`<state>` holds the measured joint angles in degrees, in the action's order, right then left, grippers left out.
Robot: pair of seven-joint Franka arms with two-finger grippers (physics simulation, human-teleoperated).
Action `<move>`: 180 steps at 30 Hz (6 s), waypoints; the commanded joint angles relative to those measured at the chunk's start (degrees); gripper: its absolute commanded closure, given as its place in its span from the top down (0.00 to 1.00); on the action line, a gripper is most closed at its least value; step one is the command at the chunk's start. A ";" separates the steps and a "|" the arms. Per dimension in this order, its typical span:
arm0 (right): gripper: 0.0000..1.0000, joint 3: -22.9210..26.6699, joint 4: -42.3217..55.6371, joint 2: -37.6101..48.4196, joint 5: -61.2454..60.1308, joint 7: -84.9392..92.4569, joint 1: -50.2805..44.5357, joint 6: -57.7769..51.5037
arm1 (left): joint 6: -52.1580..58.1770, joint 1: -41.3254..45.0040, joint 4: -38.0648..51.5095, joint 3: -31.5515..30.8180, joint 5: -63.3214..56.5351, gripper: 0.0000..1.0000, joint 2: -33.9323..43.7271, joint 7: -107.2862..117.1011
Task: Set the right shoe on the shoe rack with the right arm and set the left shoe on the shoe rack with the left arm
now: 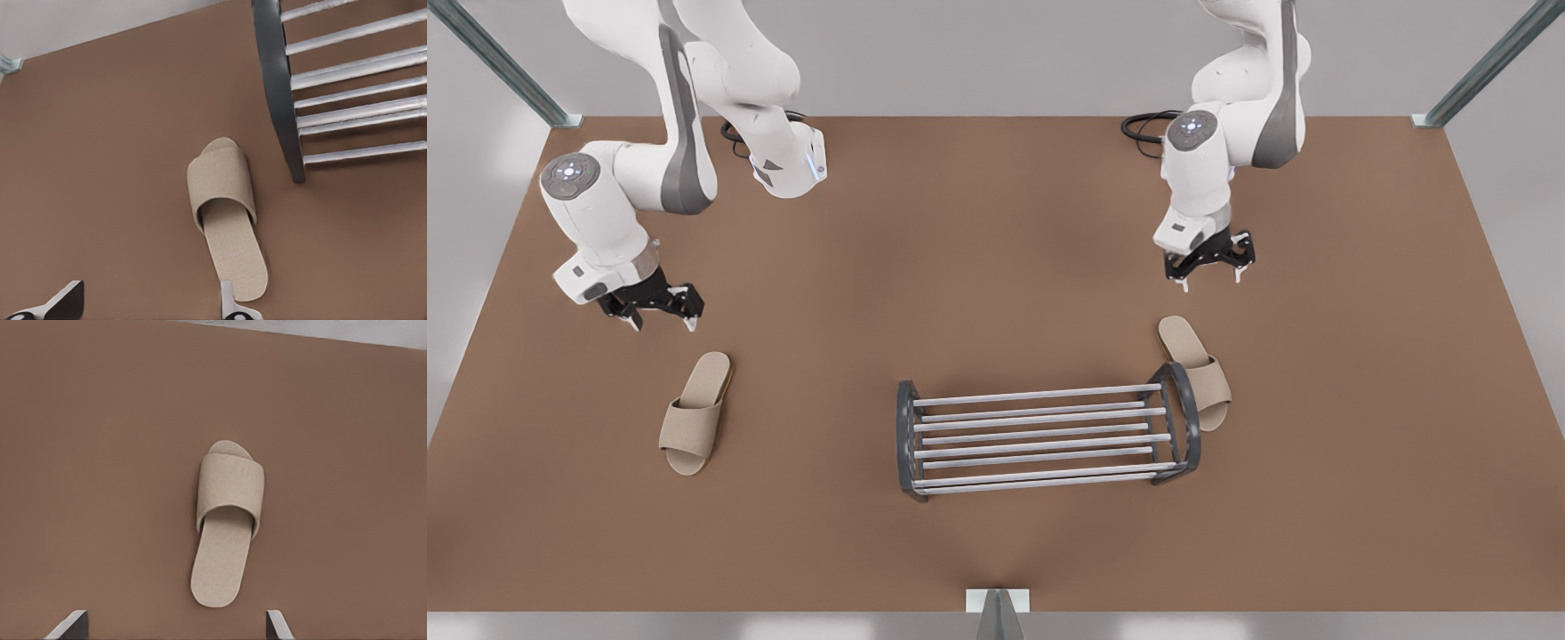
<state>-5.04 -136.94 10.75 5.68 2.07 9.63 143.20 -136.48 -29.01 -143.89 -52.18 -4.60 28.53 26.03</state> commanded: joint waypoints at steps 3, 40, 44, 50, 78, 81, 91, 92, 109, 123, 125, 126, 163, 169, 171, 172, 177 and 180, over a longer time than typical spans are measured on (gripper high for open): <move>1.00 -0.06 -7.99 -4.07 0.21 1.36 2.85 51.30 | -11.97 -1.57 -1.13 -1.60 -0.33 0.99 -2.08 36.02; 1.00 0.12 0.00 -37.20 4.78 2.50 11.73 57.90 | -59.42 -51.85 -11.77 -55.75 8.99 0.99 17.26 44.02; 1.00 0.12 2.64 -39.75 4.61 2.42 11.64 57.90 | -63.74 -52.02 -13.70 -56.89 5.83 0.99 17.43 40.33; 1.00 0.12 2.55 -40.90 4.96 2.42 11.99 57.90 | -63.74 -54.22 -13.09 -57.24 3.89 0.99 19.10 40.33; 1.00 0.12 5.01 -44.06 2.15 2.42 11.64 57.90 | -63.82 -66.96 -9.40 -65.85 -0.50 0.99 24.03 40.24; 1.00 0.12 5.10 -44.24 1.45 2.33 10.77 57.90 | -63.82 -67.75 -8.78 -66.12 -0.68 0.99 24.20 40.33; 1.00 0.12 5.98 -44.94 -2.51 2.33 8.30 57.90 | -63.82 -71.53 -6.23 -67.70 -2.26 0.99 24.20 40.24; 1.00 0.12 6.33 -45.03 -2.42 2.33 8.39 57.90 | -63.82 -71.62 -6.14 -67.79 -2.17 0.99 24.20 40.24; 0.58 0.12 8.44 -46.70 -2.69 2.15 9.88 57.90 | -63.82 -72.94 -4.91 -67.87 -2.52 0.61 24.03 40.33; 0.21 -0.32 8.44 -45.73 -2.86 -2.77 10.94 57.81 | -63.82 -74.70 -4.39 -67.61 -2.70 0.36 23.15 40.33; 0.21 -0.32 8.27 -44.77 -2.95 -3.65 11.02 57.81 | -63.82 -74.70 -4.30 -67.17 -2.70 0.34 22.62 40.33; 0.21 -0.32 8.18 -44.24 -2.95 -4.88 11.02 57.81 | -63.82 -74.70 -4.38 -66.91 -2.61 0.31 22.09 40.33; 0.21 -1.72 21.54 -28.86 -2.69 -8.57 6.89 10.71 | -33.59 -82.26 17.67 -56.10 -21.77 0.21 -11.13 25.30; 0.21 -3.92 26.28 -23.32 -2.07 -8.48 6.72 -7.31 | -17.69 -68.81 28.57 -57.24 -20.72 0.21 -13.42 28.63; 0.21 -4.71 26.99 -23.14 -2.51 -8.48 6.98 -8.37 | -12.41 -66.44 33.14 -59.00 -20.72 0.21 -11.66 30.40; 0.21 -4.98 27.16 -22.62 -2.86 -8.31 7.07 -9.86 | -10.91 -66.44 35.42 -59.52 -18.88 0.21 -9.38 30.66; 0.21 -5.50 34.63 -20.24 -2.95 -7.60 6.54 -24.01 | -9.15 -66.79 40.97 -66.29 -11.40 0.21 2.84 36.01; 0.21 0.47 35.07 -17.70 -4.36 -7.43 -1.02 -27.18 | -18.55 -66.61 39.39 -67.00 -11.40 0.21 10.57 41.20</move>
<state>-6.02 -102.02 -7.53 1.45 -4.77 10.22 125.38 -152.22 -95.61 -104.31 -119.00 -17.55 37.25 59.56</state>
